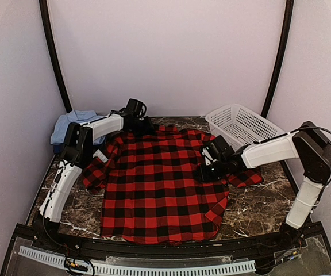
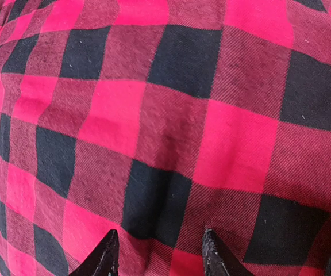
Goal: Fold and stack the long sleeve shirts
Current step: Flatten out the crumpled shirt at the center of the board.
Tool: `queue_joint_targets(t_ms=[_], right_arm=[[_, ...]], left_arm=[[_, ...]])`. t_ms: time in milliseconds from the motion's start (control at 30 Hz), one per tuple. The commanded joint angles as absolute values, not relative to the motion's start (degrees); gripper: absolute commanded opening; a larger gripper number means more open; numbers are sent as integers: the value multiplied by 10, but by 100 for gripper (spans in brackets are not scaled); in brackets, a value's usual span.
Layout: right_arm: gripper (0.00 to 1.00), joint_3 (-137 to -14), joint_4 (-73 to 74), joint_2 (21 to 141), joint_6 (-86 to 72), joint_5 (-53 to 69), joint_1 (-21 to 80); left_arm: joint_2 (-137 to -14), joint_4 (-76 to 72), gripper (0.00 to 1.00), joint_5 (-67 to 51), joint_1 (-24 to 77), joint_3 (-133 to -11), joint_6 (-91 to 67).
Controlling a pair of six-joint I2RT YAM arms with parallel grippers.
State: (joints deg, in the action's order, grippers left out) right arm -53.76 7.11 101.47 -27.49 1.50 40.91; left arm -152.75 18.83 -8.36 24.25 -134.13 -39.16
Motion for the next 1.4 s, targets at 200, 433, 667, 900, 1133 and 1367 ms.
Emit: queue_joint_targets(t_ms=[200,433,667,900,1133,1367], right_arm=[[48,-450,135,933,-301,-22,413],[54,-474,214,843,-299,-30,442],[54,-480,333,839,-388,-109,588],[50,-498,410,866,-529,-168,702],[47,-534,432,936,-571,-191,739],[43,-555,498,961,-627,-235,744]], left_arm=[[-1421,244,58,-119,240,-1343,-339],[-1380,285,58,-139,253,-1304,-335],[-1269,222,58,-167,280,-1102,-355],[-1190,161,57,-181,313,-965,-378],[-1161,127,56,-196,327,-890,-391],[-1152,124,56,-187,328,-864,-384]])
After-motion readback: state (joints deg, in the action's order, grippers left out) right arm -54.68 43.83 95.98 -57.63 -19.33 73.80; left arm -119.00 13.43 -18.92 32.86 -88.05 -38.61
